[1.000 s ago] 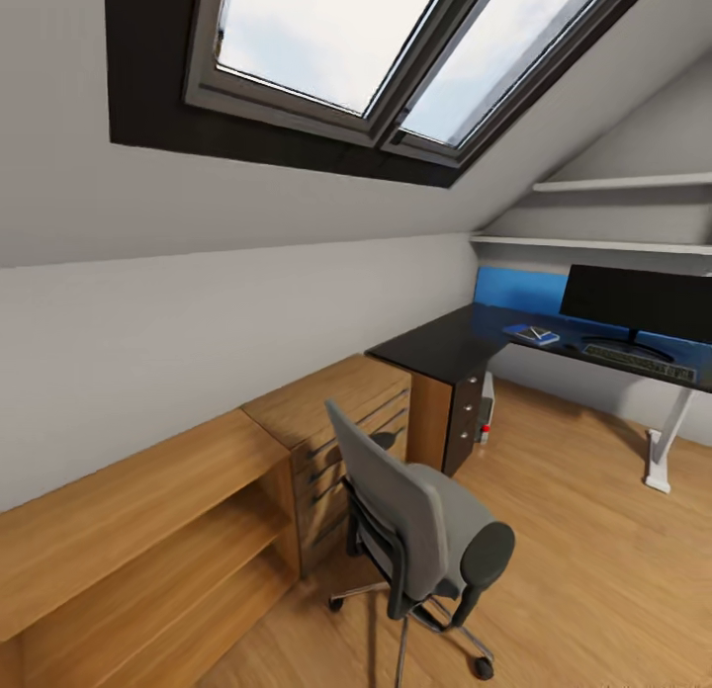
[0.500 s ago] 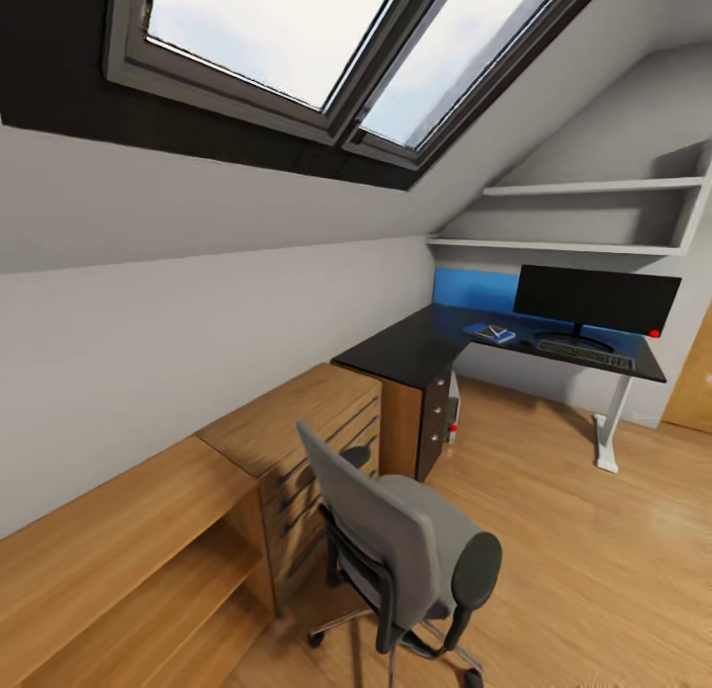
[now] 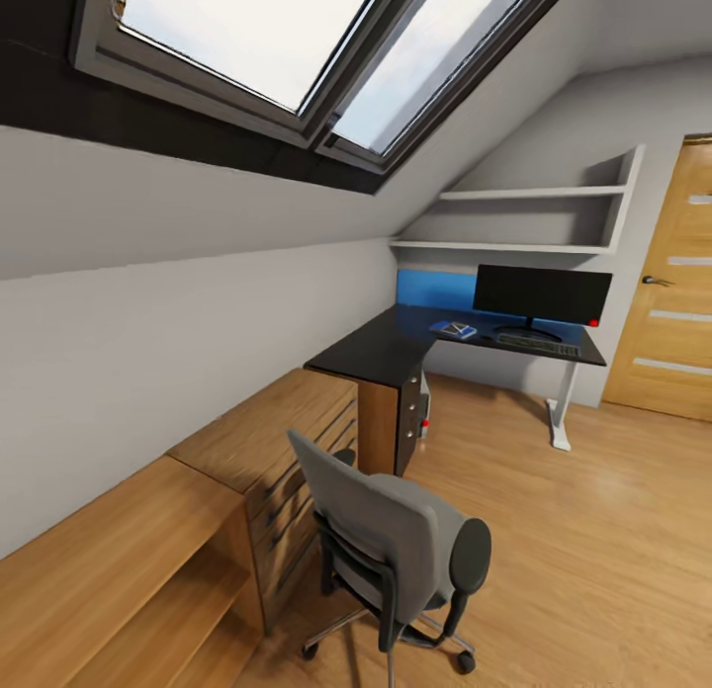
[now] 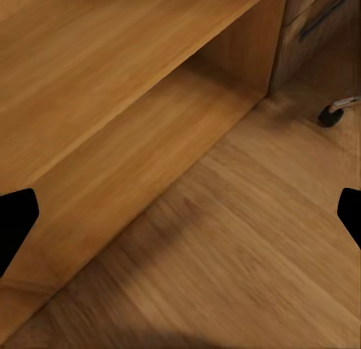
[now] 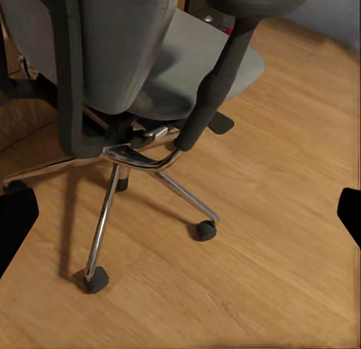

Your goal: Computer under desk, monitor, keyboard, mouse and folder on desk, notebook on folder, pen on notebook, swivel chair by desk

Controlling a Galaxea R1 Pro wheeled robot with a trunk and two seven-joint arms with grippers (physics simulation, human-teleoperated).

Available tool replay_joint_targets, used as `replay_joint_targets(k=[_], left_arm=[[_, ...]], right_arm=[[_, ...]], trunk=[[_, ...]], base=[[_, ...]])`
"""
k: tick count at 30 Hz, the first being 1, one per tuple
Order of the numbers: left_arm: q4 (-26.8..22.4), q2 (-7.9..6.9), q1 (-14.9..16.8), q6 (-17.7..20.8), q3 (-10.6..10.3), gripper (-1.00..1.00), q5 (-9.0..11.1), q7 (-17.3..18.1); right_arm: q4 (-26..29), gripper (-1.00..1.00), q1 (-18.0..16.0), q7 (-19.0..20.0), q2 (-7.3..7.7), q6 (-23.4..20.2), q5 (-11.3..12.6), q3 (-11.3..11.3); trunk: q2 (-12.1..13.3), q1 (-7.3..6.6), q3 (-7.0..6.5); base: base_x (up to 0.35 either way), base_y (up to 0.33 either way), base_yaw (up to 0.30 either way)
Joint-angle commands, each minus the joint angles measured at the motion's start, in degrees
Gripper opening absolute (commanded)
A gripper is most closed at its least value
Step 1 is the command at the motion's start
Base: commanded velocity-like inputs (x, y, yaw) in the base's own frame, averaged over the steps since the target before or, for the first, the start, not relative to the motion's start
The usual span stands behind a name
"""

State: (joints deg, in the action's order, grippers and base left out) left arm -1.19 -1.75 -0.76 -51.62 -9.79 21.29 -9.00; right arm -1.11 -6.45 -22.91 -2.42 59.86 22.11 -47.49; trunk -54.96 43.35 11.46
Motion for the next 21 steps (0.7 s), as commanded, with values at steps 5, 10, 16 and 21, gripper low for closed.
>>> replay_joint_targets(k=[5, 10, 16, 21], left_arm=[[-0.12, -0.01, -0.03, 0.01, -0.50, 1.00, -0.02, -0.58], [-0.12, -0.01, -0.03, 0.02, -0.50, 1.00, -0.02, -0.58], [-0.12, -0.01, -0.03, -0.03, -0.50, 1.00, -0.02, -0.58], [-0.12, -0.01, -0.03, -0.04, -0.50, 1.00, -0.02, -0.58]], right_arm=[[-0.12, 1.00, -0.06, -0.29, -0.04, 0.14, 0.21, -0.50], [-0.12, 1.00, -0.06, -0.29, -0.04, 0.14, 0.21, -0.50], [-0.12, 1.00, -0.06, -0.29, -0.04, 0.14, 0.21, -0.50], [-0.12, 1.00, -0.06, -0.29, -0.04, 0.14, 0.21, -0.50]], trunk=[[-0.05, 0.01, -0.11], [-0.05, 0.01, -0.28], [-0.05, 0.01, -0.49], [-0.05, 0.01, -0.67]], base=[[0.000, 0.044, -0.291], [0.000, 0.010, -0.291], [0.000, 0.002, -0.291], [0.000, 0.002, -0.291]])
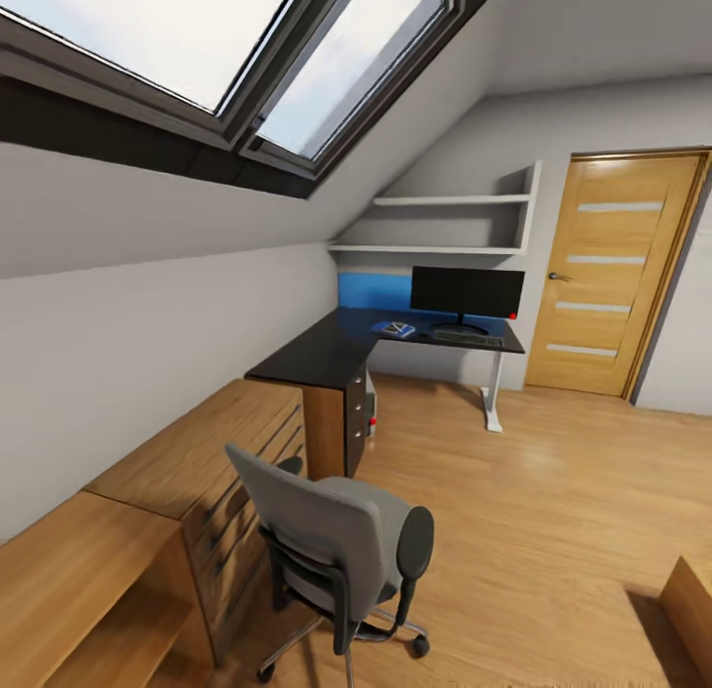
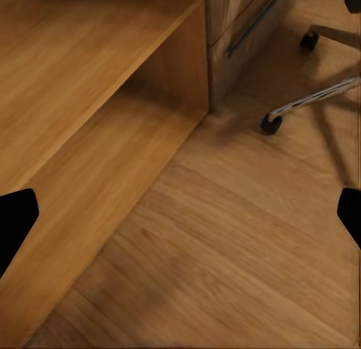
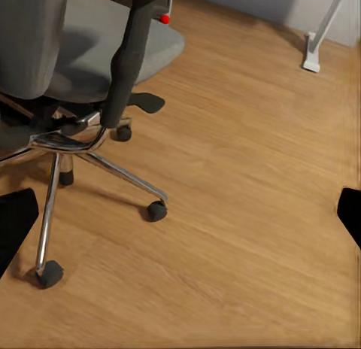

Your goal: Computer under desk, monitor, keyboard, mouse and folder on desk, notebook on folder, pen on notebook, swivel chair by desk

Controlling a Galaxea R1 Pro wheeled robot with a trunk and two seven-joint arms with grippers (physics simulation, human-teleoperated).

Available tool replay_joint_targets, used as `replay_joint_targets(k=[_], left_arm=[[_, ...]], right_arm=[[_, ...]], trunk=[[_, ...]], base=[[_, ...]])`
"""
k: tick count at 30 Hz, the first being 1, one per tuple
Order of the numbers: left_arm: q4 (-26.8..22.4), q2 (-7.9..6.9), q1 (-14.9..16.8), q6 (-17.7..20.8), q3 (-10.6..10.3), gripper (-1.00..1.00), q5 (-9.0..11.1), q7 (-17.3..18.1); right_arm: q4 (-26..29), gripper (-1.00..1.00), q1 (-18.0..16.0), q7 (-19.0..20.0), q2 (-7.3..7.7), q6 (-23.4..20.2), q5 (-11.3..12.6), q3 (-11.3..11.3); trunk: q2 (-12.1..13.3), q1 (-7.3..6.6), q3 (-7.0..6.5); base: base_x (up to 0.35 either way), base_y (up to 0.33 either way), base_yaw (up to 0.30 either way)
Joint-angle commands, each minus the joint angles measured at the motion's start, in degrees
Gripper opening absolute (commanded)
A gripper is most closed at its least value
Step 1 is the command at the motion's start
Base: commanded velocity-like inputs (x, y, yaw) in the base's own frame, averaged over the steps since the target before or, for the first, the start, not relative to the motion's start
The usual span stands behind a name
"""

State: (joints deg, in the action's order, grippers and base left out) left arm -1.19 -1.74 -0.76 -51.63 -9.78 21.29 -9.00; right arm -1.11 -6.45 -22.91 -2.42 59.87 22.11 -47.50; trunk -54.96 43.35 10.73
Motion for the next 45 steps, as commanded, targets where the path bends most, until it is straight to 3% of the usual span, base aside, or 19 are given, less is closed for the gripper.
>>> replay_joint_targets(k=[1, 19, 28, 45], left_arm=[[-0.13, -0.01, -0.03, -0.04, -0.50, 1.00, -0.02, -0.58], [-0.13, -0.01, -0.03, 0.01, -0.56, 1.00, -0.02, -0.58], [-0.13, 0.06, -0.03, 0.03, -0.59, 1.00, -0.10, -0.50], [-0.13, -0.01, -0.03, 0.04, -0.59, 1.00, -0.11, -0.49]], right_arm=[[-0.12, 1.00, -0.06, -0.29, -0.04, 0.13, 0.22, -0.49], [-0.12, 1.00, -0.06, -0.29, -0.04, 0.13, 0.22, -0.49], [-0.12, 1.00, -0.06, -0.29, -0.09, 0.13, 0.26, -0.49], [-0.12, 1.00, -0.06, -0.29, -0.22, 0.13, 0.30, -0.49]], trunk=[[-0.05, 0.01, 0.03], [-0.05, 0.01, -0.60], [-0.05, 0.01, -0.92], [-0.05, 0.01, -1.07]], base=[[0.000, 0.045, -0.291], [0.061, 0.244, -0.291], [0.021, 0.080, -0.291], [-0.005, 0.311, -0.230]])
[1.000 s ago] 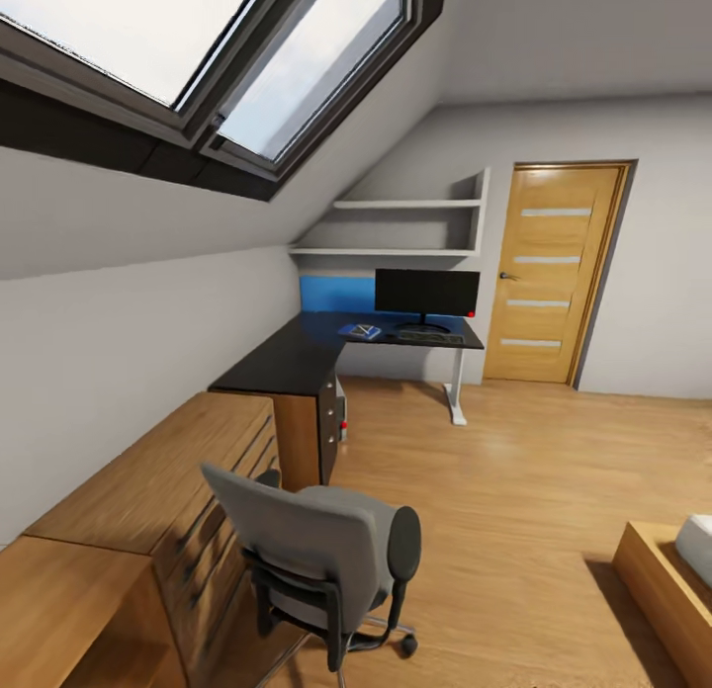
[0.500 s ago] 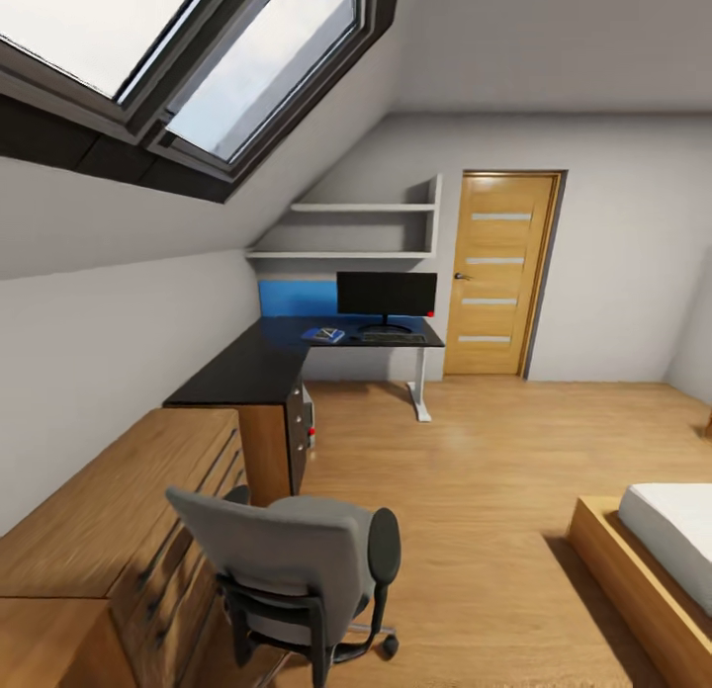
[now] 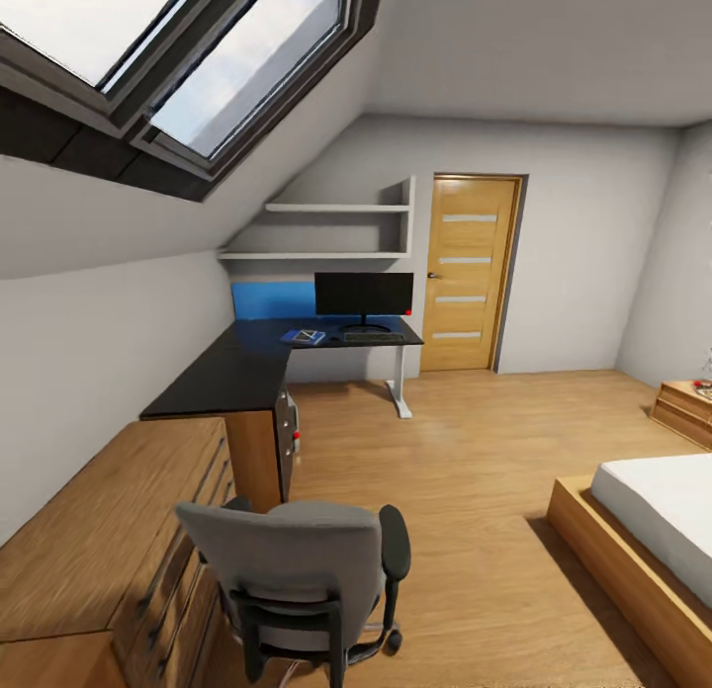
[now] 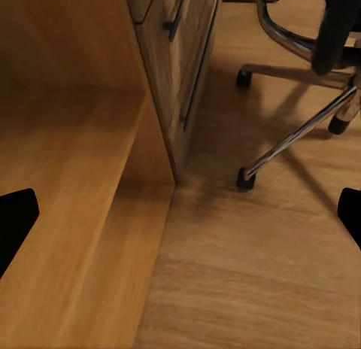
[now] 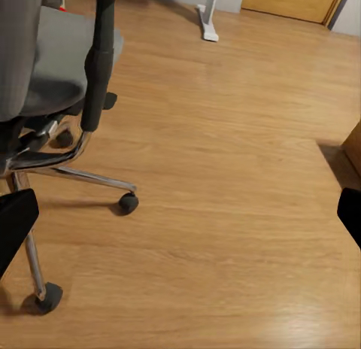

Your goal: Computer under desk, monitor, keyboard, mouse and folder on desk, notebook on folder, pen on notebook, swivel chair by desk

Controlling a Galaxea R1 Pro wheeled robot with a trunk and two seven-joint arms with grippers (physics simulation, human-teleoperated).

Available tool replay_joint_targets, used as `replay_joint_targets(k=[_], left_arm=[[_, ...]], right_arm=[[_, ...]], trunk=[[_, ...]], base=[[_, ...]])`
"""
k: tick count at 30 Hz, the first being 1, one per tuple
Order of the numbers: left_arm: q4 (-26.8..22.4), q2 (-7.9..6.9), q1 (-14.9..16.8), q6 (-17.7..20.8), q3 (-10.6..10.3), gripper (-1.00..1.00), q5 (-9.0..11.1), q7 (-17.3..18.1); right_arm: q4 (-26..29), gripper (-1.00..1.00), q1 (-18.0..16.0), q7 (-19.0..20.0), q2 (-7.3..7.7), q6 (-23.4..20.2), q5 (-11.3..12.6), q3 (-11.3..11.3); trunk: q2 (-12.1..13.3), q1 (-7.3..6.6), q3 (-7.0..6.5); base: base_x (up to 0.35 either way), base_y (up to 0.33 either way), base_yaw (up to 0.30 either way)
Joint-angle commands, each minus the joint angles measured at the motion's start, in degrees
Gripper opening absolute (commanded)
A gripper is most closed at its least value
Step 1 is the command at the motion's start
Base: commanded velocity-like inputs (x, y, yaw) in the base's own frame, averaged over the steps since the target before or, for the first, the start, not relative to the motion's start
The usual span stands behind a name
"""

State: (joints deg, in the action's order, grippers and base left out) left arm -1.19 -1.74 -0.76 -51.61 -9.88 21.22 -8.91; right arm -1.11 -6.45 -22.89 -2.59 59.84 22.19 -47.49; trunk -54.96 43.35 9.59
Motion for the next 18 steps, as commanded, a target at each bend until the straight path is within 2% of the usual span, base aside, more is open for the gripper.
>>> replay_joint_targets(k=[1, 11, 18], left_arm=[[-0.12, -0.01, -0.03, 0.01, -0.49, 1.00, -0.04, -0.58], [-0.12, 0.04, -0.03, 0.01, -0.57, 1.00, -0.04, -0.63], [-0.12, 0.01, -0.03, 0.01, -0.53, 1.00, -0.04, -0.61]], right_arm=[[-0.12, 1.00, -0.05, -0.31, -0.04, 0.16, 0.22, -0.49], [-0.12, 1.00, -0.05, -0.39, -0.03, 0.16, 0.38, -0.37], [-0.12, 1.00, -0.05, -0.48, 0.04, 0.16, 0.40, -0.41]], trunk=[[-0.05, 0.01, 0.07], [-0.05, 0.01, 0.07], [-0.05, 0.01, 0.07]], base=[[-0.052, 0.331, -0.045], [-0.116, 0.273, -0.014], [-0.033, 0.022, 0.000]])
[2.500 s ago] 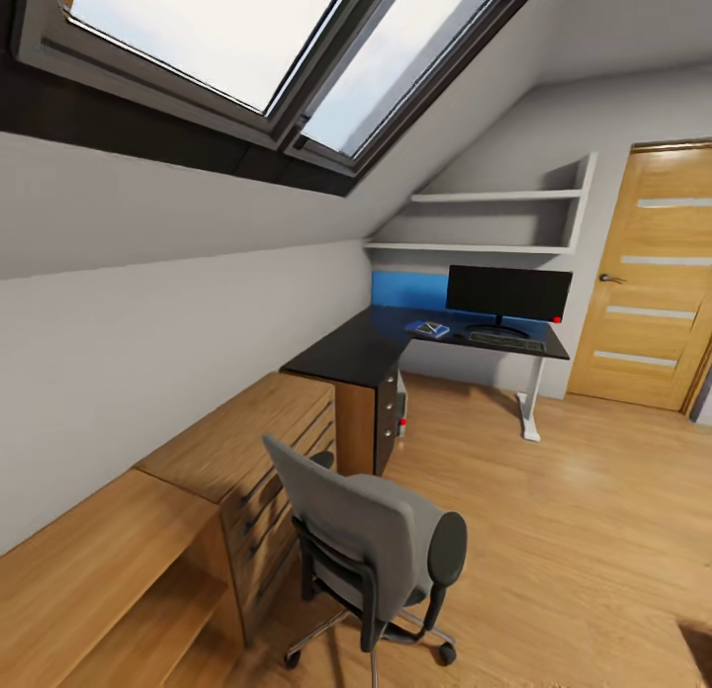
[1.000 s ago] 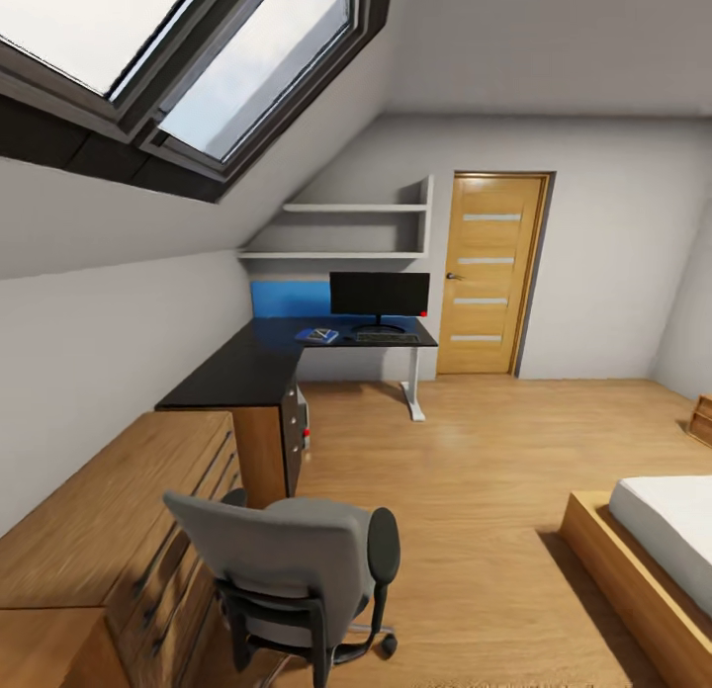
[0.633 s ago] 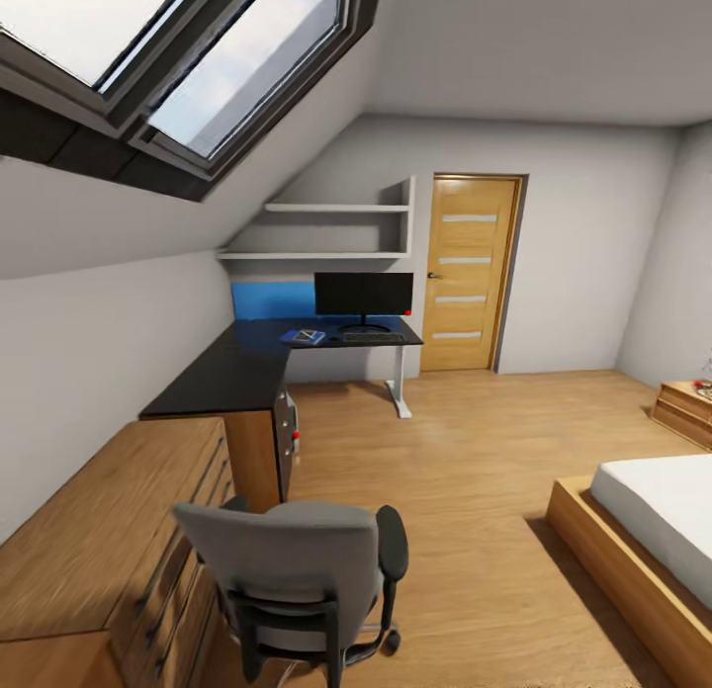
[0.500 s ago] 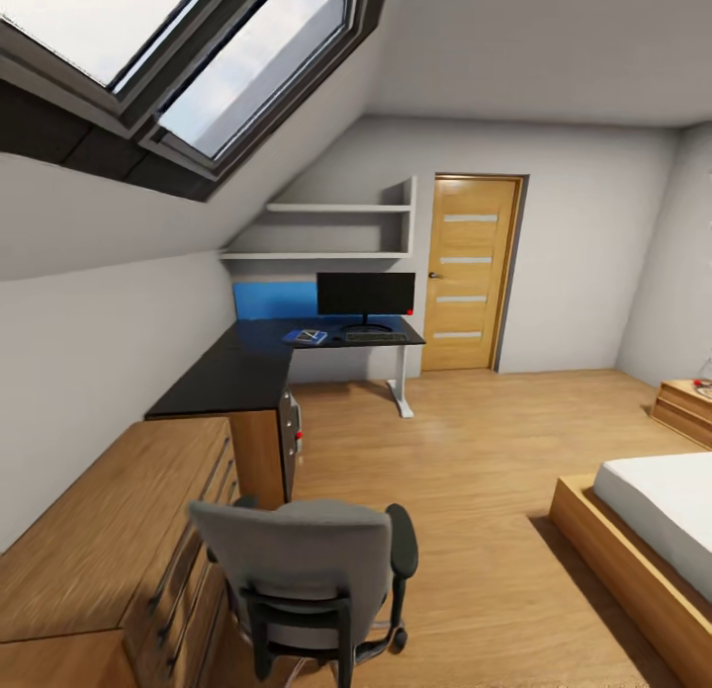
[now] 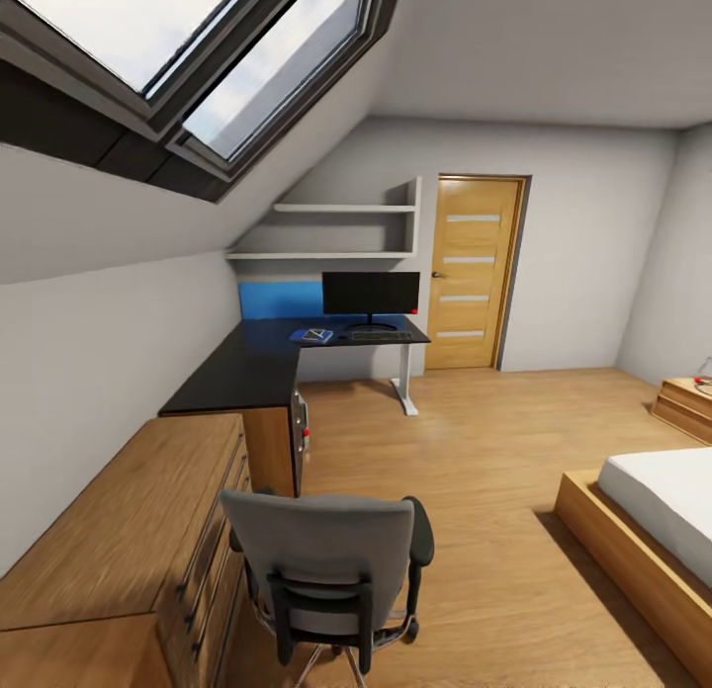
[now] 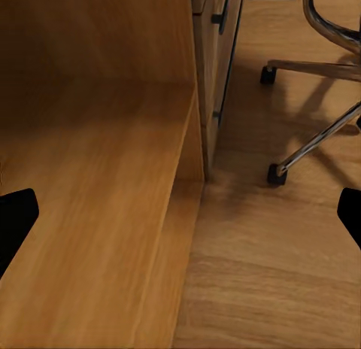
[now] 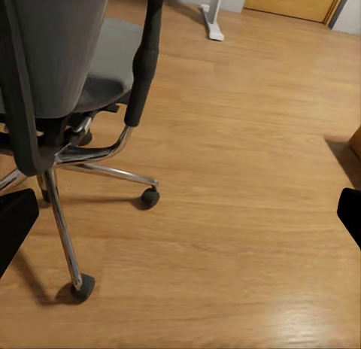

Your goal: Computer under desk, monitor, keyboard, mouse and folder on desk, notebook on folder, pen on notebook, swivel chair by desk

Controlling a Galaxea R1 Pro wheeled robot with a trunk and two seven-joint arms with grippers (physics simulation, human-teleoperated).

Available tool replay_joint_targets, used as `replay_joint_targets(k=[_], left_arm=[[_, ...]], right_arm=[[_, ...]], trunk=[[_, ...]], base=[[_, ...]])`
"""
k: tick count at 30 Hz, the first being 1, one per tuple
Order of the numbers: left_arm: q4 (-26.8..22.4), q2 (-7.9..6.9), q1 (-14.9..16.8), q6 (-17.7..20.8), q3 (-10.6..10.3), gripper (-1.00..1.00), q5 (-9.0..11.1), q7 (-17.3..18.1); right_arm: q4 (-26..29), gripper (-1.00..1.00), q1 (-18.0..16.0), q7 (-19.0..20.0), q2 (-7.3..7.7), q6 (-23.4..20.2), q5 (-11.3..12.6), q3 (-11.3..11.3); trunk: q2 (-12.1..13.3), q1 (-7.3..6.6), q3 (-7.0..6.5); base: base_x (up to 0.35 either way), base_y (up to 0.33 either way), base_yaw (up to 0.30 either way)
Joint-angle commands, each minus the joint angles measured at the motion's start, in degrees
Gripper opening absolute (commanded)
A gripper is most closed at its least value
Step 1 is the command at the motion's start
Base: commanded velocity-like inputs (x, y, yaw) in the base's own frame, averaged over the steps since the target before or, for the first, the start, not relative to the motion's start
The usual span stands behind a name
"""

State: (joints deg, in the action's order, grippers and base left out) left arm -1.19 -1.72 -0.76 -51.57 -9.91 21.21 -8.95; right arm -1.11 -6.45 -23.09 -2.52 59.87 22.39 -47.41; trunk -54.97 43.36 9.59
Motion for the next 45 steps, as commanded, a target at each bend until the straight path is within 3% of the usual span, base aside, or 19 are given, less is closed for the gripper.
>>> replay_joint_targets(k=[1, 45], left_arm=[[-0.12, 0.00, -0.03, -0.02, -0.50, 1.00, -0.03, -0.57], [-0.21, -0.04, -0.03, -0.82, -0.34, 1.00, 0.15, -1.13]], right_arm=[[-0.12, 1.00, -0.05, -0.29, -0.04, 0.13, 0.20, -0.49], [-0.12, 1.00, -0.05, -0.38, -0.01, 0.13, 0.28, -0.33]], trunk=[[-0.04, -0.01, 0.07], [-0.45, 0.21, 0.25]], base=[[-0.079, 0.004, 0.000], [-0.045, -0.021, 0.000]])
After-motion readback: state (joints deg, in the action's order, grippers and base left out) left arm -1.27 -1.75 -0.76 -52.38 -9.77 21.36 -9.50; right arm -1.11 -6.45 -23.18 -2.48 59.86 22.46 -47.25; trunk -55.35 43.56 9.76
